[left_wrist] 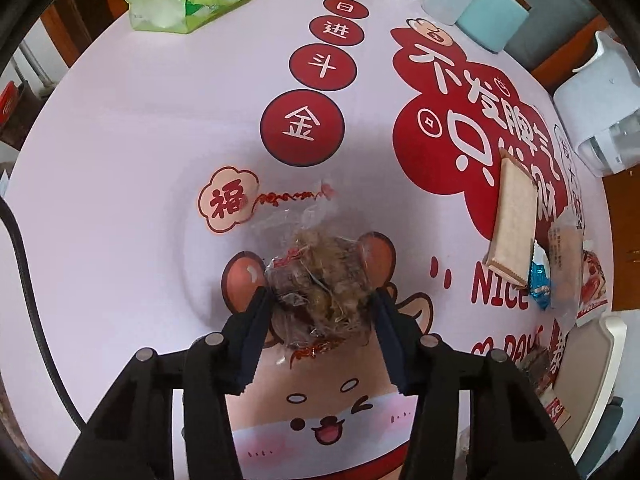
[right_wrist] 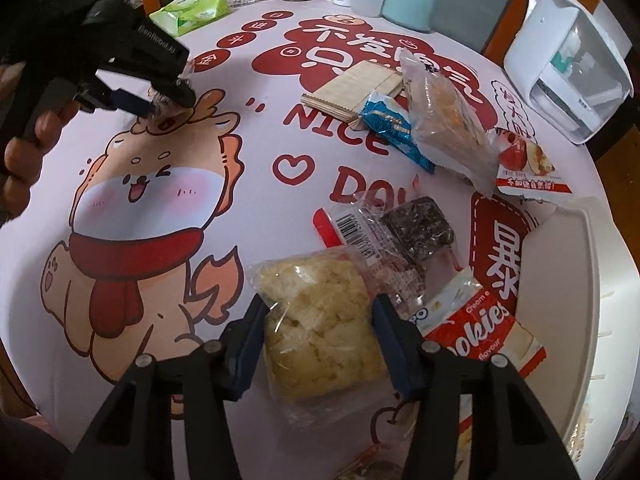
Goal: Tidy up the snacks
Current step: 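Grasp the clear nut bag with the left gripper while the right gripper grasps the cake bag, then carry the nut bag and cake bag over the white tray and release both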
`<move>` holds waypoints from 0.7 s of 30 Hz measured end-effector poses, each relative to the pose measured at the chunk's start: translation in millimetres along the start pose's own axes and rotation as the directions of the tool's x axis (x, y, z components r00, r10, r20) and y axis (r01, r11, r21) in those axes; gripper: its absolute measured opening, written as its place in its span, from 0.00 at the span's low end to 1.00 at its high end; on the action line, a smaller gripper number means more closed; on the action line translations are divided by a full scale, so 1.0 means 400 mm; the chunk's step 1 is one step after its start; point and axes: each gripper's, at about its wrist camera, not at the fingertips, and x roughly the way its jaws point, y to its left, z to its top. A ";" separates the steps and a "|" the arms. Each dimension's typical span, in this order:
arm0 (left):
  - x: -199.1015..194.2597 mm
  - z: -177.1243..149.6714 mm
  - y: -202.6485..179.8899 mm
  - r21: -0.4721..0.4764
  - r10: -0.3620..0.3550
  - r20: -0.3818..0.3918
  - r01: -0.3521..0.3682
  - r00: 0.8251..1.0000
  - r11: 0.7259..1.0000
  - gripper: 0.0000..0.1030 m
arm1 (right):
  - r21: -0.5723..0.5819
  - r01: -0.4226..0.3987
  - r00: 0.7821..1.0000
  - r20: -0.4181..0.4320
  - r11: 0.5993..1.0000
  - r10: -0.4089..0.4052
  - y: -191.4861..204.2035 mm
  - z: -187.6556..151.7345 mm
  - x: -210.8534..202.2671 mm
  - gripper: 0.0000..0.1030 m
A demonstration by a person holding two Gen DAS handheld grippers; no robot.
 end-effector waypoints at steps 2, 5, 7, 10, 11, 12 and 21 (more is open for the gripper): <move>-0.001 -0.005 0.000 0.014 0.003 -0.005 -0.003 1.000 1.000 0.48 | 0.009 0.000 1.000 0.001 1.000 0.000 -0.002 -0.002 -0.002 0.50; -0.011 -0.020 0.001 0.033 0.000 -0.009 0.000 1.000 0.999 0.48 | 0.025 0.000 1.000 0.011 1.000 0.000 -0.005 -0.003 -0.013 0.46; -0.031 -0.035 0.002 0.056 0.004 -0.001 -0.004 1.000 0.998 0.48 | 0.046 -0.015 1.000 0.010 0.999 0.015 -0.009 -0.004 -0.024 0.46; -0.075 -0.061 -0.009 0.106 0.011 0.024 -0.014 1.000 0.994 0.48 | 0.059 -0.026 0.999 0.024 0.998 0.024 -0.008 -0.008 -0.047 0.45; -0.095 -0.071 -0.015 0.125 0.012 0.037 -0.016 0.999 0.992 0.48 | 0.060 -0.026 0.999 0.030 0.998 0.024 -0.007 -0.009 -0.057 0.45; -0.116 -0.081 -0.024 0.144 0.011 0.049 -0.018 0.999 0.989 0.48 | 0.061 -0.027 0.999 0.040 0.998 0.024 -0.006 -0.010 -0.070 0.45; -0.308 -0.187 -0.122 0.331 -0.032 0.166 -0.025 0.986 0.943 0.48 | 0.078 -0.031 0.986 0.165 0.996 0.018 -0.006 -0.032 -0.233 0.45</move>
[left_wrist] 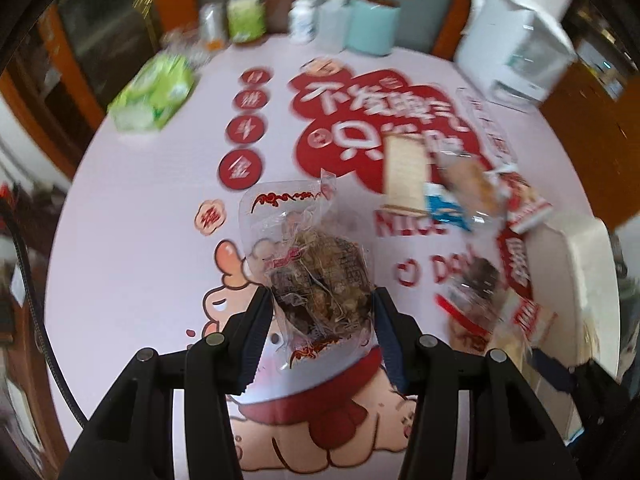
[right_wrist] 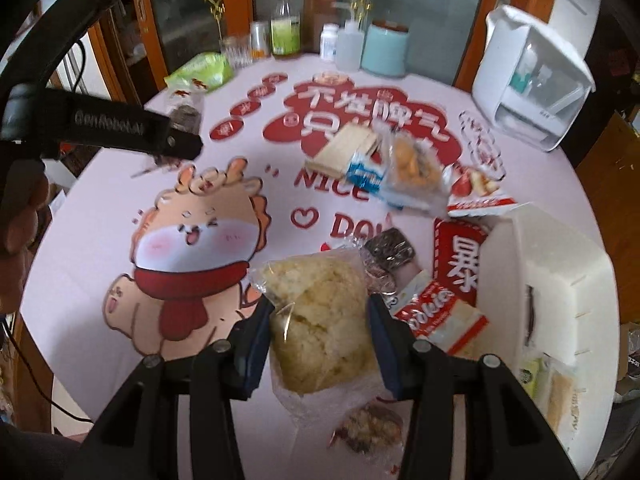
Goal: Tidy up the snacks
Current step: 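Carry the nut bag and cake bag over the white tray and release both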
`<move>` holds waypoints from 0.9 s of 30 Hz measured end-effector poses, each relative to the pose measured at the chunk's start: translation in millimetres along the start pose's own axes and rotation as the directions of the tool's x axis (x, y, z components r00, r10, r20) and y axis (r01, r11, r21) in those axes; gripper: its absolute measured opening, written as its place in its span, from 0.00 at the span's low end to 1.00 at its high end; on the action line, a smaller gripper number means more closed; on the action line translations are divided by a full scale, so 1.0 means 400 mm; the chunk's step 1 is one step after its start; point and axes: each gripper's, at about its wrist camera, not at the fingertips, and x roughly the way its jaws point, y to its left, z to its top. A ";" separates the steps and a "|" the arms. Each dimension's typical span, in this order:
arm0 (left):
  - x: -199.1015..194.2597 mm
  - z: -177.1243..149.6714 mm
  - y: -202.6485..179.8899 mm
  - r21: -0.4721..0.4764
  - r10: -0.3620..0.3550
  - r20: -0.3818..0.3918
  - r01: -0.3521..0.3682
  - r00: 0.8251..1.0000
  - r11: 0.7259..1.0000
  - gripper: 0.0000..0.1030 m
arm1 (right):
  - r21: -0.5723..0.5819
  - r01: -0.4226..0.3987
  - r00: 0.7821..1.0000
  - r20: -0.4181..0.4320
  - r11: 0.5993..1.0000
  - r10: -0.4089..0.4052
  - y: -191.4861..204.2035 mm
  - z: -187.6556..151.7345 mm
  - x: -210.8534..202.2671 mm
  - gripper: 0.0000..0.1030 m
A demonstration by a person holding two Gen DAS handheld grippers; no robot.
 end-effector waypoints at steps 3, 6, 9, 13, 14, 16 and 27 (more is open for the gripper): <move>-0.072 -0.015 -0.065 0.078 -0.004 0.048 0.000 0.999 0.997 0.48 | 0.011 0.004 0.999 0.046 1.000 -0.005 -0.006 -0.011 -0.068 0.45; -0.139 -0.032 -0.126 0.155 -0.007 0.098 -0.008 0.995 0.988 0.48 | 0.029 0.021 0.995 0.098 0.999 -0.023 -0.023 -0.028 -0.147 0.45; -0.194 -0.044 -0.194 0.223 -0.015 0.141 -0.017 0.990 0.975 0.48 | 0.054 0.041 0.988 0.148 0.998 -0.049 -0.056 -0.045 -0.222 0.45; -0.240 -0.035 -0.287 0.290 -0.042 0.184 -0.013 0.982 0.957 0.48 | 0.105 0.080 0.973 0.209 0.991 -0.101 -0.116 -0.067 -0.313 0.45; -0.252 -0.031 -0.312 0.305 -0.053 0.195 -0.009 0.979 0.952 0.48 | 0.123 0.088 0.968 0.225 0.988 -0.114 -0.136 -0.075 -0.337 0.45; -0.273 -0.022 -0.367 0.332 -0.074 0.215 -0.002 0.974 0.943 0.48 | 0.166 0.109 0.954 0.259 0.980 -0.150 -0.181 -0.093 -0.387 0.45; -0.339 0.039 -0.716 0.469 -0.195 0.287 0.040 0.938 0.882 0.48 | 0.397 0.147 0.912 0.300 0.906 -0.280 -0.432 -0.179 -0.492 0.45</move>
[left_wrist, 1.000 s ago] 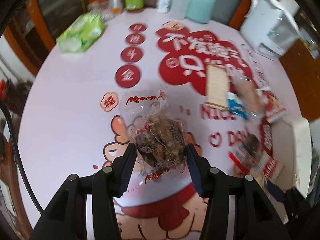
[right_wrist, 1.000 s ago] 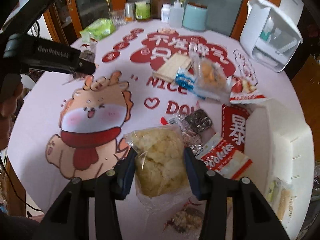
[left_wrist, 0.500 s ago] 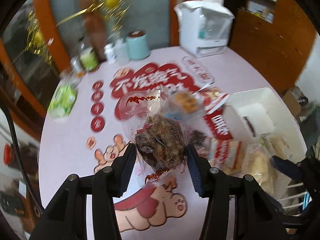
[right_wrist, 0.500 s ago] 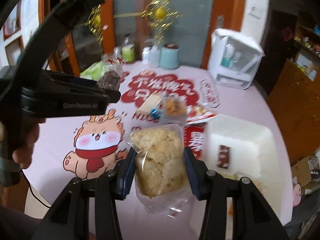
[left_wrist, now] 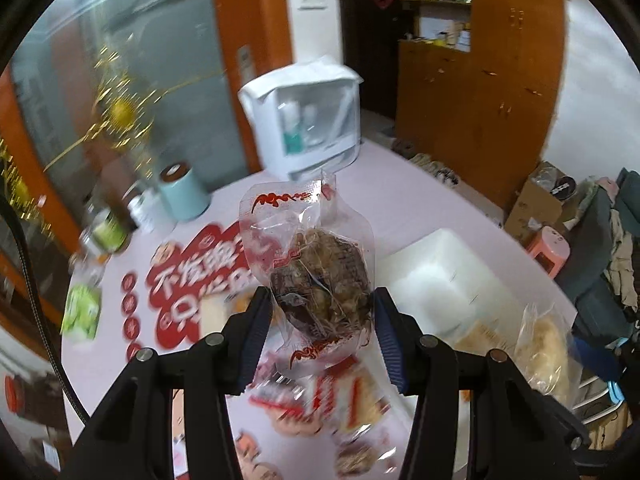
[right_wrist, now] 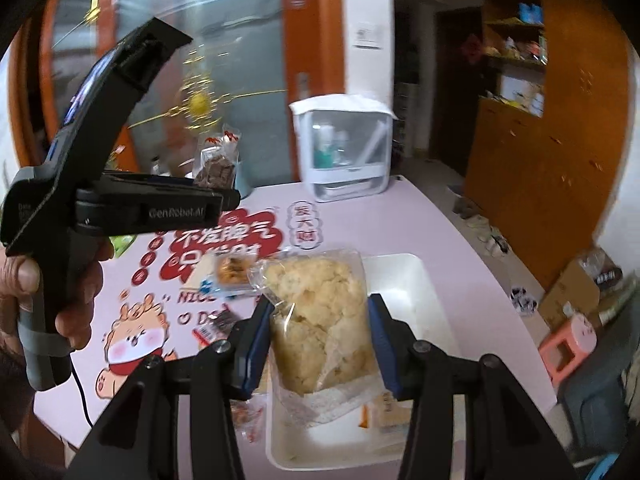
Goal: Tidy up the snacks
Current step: 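Carry the nut bag and cake bag over the white tray and release both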
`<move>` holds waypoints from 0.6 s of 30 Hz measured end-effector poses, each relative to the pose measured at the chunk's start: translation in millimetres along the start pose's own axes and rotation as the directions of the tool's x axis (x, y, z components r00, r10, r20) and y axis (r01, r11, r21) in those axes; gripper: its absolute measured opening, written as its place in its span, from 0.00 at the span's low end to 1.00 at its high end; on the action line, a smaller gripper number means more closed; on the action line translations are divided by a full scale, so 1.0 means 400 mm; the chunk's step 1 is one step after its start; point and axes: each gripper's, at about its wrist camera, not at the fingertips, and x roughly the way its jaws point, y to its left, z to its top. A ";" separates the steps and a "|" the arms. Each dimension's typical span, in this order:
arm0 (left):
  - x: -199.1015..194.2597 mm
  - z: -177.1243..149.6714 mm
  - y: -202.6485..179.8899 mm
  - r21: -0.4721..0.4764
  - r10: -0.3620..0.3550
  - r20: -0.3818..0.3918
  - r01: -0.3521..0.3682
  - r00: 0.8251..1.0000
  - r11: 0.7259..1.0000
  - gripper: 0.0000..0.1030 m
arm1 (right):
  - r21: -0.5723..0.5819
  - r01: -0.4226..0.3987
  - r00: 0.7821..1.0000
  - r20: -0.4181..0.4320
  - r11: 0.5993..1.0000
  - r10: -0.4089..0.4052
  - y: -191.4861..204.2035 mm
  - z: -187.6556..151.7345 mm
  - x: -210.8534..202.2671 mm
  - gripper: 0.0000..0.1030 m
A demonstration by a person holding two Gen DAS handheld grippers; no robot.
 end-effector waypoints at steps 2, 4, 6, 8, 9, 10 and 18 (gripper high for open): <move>0.015 0.031 -0.046 0.016 -0.010 0.004 0.010 1.000 1.000 0.48 | 0.026 0.000 1.000 -0.004 1.000 0.001 -0.040 -0.002 0.010 0.45; 0.035 0.058 -0.094 0.035 -0.015 0.004 0.015 1.000 0.999 0.48 | 0.041 0.001 1.000 -0.014 0.999 0.000 -0.073 -0.007 0.026 0.45; 0.065 0.079 -0.140 0.054 -0.015 0.001 0.015 1.000 0.998 0.48 | 0.056 -0.004 1.000 -0.031 0.998 0.006 -0.100 -0.015 0.046 0.46; 0.102 0.090 -0.177 0.069 -0.012 -0.016 0.014 1.000 0.998 0.48 | 0.075 -0.017 0.999 -0.049 0.997 0.021 -0.120 -0.032 0.061 0.46; 0.120 0.094 -0.196 0.075 -0.011 -0.025 0.013 1.000 0.997 0.48 | 0.083 -0.021 0.998 -0.059 0.996 0.026 -0.131 -0.037 0.074 0.46; 0.136 0.095 -0.212 0.080 -0.007 -0.034 0.010 0.999 0.997 0.48 | 0.091 -0.022 0.997 -0.071 0.996 0.028 -0.142 -0.044 0.090 0.46; 0.292 0.074 -0.293 0.126 0.026 -0.129 -0.010 0.991 0.992 0.49 | 0.123 -0.048 0.985 -0.157 0.991 0.068 -0.177 -0.088 0.206 0.47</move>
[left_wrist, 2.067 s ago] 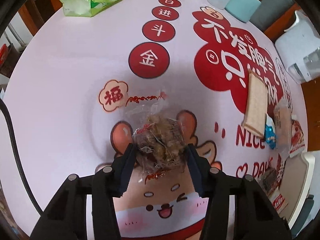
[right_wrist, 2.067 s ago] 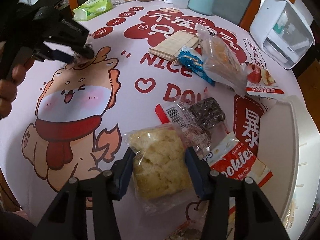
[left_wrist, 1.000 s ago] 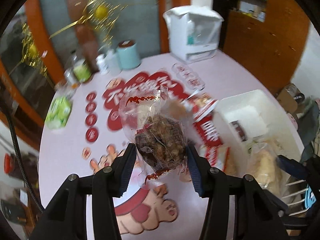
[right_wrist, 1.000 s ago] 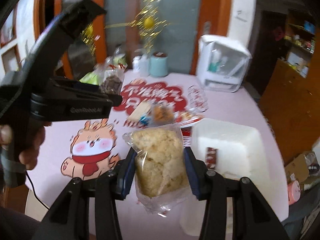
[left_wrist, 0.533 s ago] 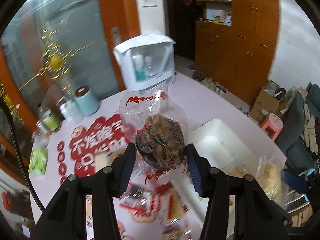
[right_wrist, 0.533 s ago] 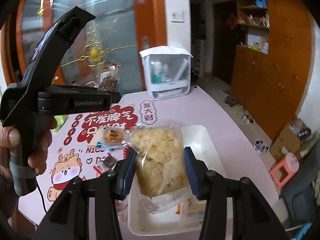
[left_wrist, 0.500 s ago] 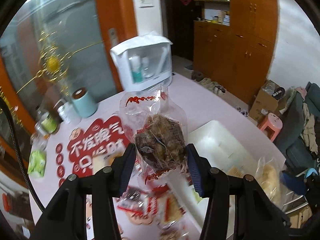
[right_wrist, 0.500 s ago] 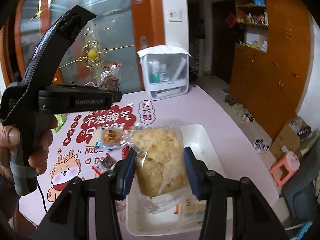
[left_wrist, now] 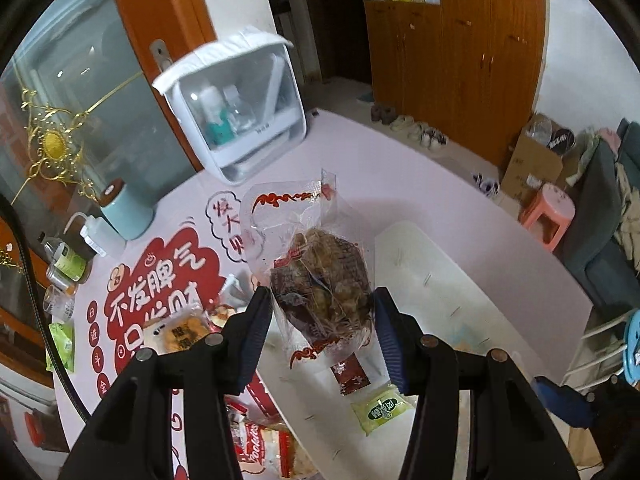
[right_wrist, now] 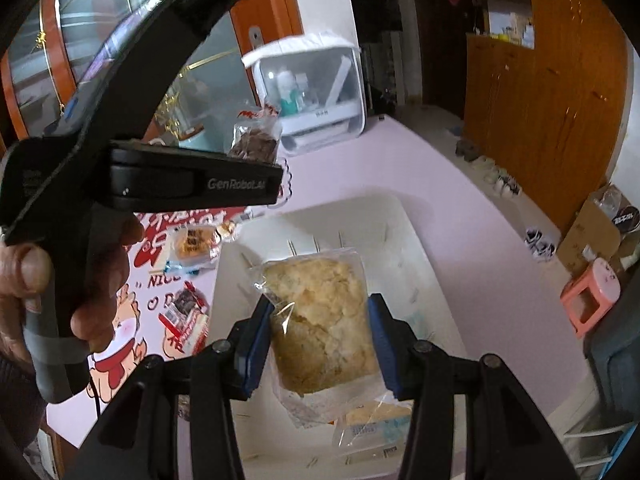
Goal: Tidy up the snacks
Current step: 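Carry the nut bag and cake bag over the white tray and release both, then move both open grippers back over the snacks on the table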
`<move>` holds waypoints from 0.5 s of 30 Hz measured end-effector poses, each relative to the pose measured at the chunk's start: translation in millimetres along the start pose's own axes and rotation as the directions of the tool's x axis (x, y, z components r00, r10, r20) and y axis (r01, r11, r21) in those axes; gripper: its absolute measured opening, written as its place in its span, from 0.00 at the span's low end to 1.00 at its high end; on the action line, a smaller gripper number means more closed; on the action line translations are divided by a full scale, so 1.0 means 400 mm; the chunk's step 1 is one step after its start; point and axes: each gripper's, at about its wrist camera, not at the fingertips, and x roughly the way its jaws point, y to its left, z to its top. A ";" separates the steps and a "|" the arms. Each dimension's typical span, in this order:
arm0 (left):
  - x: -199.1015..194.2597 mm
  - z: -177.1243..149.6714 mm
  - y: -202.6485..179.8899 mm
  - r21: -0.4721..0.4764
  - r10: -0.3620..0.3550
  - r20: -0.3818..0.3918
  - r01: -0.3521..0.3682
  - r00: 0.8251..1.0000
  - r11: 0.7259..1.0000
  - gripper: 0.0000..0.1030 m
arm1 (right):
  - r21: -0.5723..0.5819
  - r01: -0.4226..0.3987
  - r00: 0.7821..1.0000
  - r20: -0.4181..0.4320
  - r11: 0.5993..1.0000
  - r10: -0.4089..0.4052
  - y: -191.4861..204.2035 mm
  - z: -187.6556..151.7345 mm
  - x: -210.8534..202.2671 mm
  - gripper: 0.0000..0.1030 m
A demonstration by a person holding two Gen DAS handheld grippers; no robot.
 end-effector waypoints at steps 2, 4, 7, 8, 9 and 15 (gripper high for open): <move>0.022 -0.009 -0.011 0.012 0.009 -0.005 -0.009 1.000 1.000 0.58 | 0.006 -0.019 1.000 -0.020 1.000 0.020 -0.003 -0.006 0.030 0.48; 0.031 -0.016 -0.023 0.031 0.012 0.004 -0.012 1.000 0.999 0.88 | 0.002 -0.036 0.997 -0.067 0.999 0.036 -0.002 -0.015 0.064 0.56; 0.024 -0.030 -0.035 0.060 0.015 0.038 -0.017 0.999 0.998 0.95 | -0.012 -0.062 0.994 -0.088 0.998 0.060 0.005 -0.019 0.085 0.81; 0.024 -0.034 -0.038 0.068 0.013 0.035 -0.015 0.999 0.998 0.95 | -0.017 -0.069 0.995 -0.080 0.997 0.068 0.008 -0.022 0.084 0.82; 0.026 -0.038 -0.041 0.072 0.011 0.029 -0.013 1.000 0.997 0.95 | -0.024 -0.074 0.995 -0.068 0.997 0.073 0.011 -0.024 0.081 0.82; 0.016 -0.063 -0.028 0.042 0.002 0.010 -0.002 1.000 0.999 0.95 | -0.053 -0.077 0.995 -0.063 0.996 0.073 0.026 -0.029 0.072 0.83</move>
